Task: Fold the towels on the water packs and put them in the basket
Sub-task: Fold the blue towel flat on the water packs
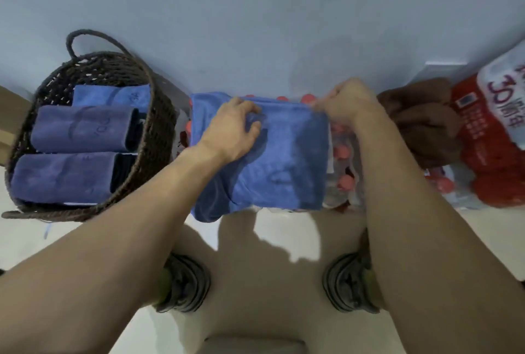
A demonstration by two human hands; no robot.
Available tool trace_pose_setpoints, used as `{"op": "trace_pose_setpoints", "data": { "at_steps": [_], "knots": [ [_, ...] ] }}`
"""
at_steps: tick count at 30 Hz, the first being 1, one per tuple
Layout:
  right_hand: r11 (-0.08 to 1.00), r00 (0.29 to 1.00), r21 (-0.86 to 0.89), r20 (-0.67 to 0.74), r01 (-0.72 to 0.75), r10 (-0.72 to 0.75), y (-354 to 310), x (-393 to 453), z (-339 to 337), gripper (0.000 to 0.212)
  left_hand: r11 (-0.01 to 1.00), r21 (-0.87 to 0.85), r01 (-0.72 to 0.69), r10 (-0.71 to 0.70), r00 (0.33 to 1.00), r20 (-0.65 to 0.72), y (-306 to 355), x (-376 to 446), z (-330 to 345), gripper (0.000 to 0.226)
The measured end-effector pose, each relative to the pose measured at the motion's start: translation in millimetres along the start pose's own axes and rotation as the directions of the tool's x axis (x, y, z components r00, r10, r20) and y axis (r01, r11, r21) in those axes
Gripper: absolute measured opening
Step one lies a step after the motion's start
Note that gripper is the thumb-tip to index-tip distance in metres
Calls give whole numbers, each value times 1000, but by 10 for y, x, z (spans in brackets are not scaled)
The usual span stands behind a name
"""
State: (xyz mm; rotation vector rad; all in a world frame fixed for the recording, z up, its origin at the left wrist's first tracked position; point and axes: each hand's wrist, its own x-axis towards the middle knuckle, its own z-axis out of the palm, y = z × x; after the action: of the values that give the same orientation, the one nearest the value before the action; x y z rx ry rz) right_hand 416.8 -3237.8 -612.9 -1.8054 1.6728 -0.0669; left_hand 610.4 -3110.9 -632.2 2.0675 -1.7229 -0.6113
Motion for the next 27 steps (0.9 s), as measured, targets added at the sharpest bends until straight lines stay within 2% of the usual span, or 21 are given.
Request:
{"op": "trace_pose_setpoints", "data": {
  "at_steps": [2, 4, 6, 8, 10, 12, 13, 14, 16, 17, 19, 21, 22, 24, 27],
  "knots": [
    [982, 986, -186, 151, -37, 65, 167, -169, -117, 45, 991, 134, -22, 5, 992, 125, -43, 131, 159, 43],
    [968, 951, -233, 270, -89, 153, 300, -382, -164, 49, 938, 346, -21, -66, 969, 237, -63, 233, 274, 51],
    [962, 926, -250, 325, -111, 191, 428, -497, -103, 50, 895, 444, -34, -85, 966, 244, 8, 330, 343, 54],
    [974, 923, -205, 351, -92, 161, 505, -564, 41, 54, 917, 374, -139, 71, 979, 192, 123, 405, 449, 50],
    [989, 918, -121, 376, -85, 124, 551, -620, 221, 62, 928, 182, -324, 281, 933, 225, 251, 440, 592, 50],
    [991, 916, -93, 382, -92, 121, 610, -707, 396, 48, 925, 68, -373, 338, 893, 298, 326, 452, 719, 54],
    [991, 927, -102, 357, -88, 119, 626, -760, 457, 42, 928, 59, -368, 333, 890, 310, 318, 475, 770, 56],
    [993, 943, -92, 317, -77, 102, 647, -802, 502, 44, 930, 64, -362, 327, 895, 303, 293, 498, 818, 57],
    [1000, 977, 13, 211, -22, 18, 697, -889, 568, 45, 929, 97, -357, 321, 909, 266, 232, 504, 890, 57],
    [992, 987, 125, 154, 17, -36, 721, -936, 572, 43, 927, 115, -357, 321, 913, 251, 208, 495, 913, 57],
    [903, 992, 419, 37, 96, -123, 768, -1041, 535, 33, 922, 135, -362, 325, 916, 237, 191, 471, 942, 56],
    [780, 991, 611, -61, 133, -121, 806, -1114, 493, 20, 923, 130, -362, 328, 917, 226, 190, 457, 958, 56],
    [740, 993, 662, -68, 120, -101, 814, -1136, 485, 17, 925, 125, -359, 327, 919, 221, 193, 455, 962, 56],
    [703, 997, 710, 21, 40, -78, 790, -1170, 499, 15, 927, 128, -353, 323, 923, 207, 191, 453, 974, 55],
    [740, 965, 672, 220, -46, -140, 735, -1227, 570, 10, 930, 132, -343, 315, 929, 194, 177, 457, 1014, 55]
  ]
}}
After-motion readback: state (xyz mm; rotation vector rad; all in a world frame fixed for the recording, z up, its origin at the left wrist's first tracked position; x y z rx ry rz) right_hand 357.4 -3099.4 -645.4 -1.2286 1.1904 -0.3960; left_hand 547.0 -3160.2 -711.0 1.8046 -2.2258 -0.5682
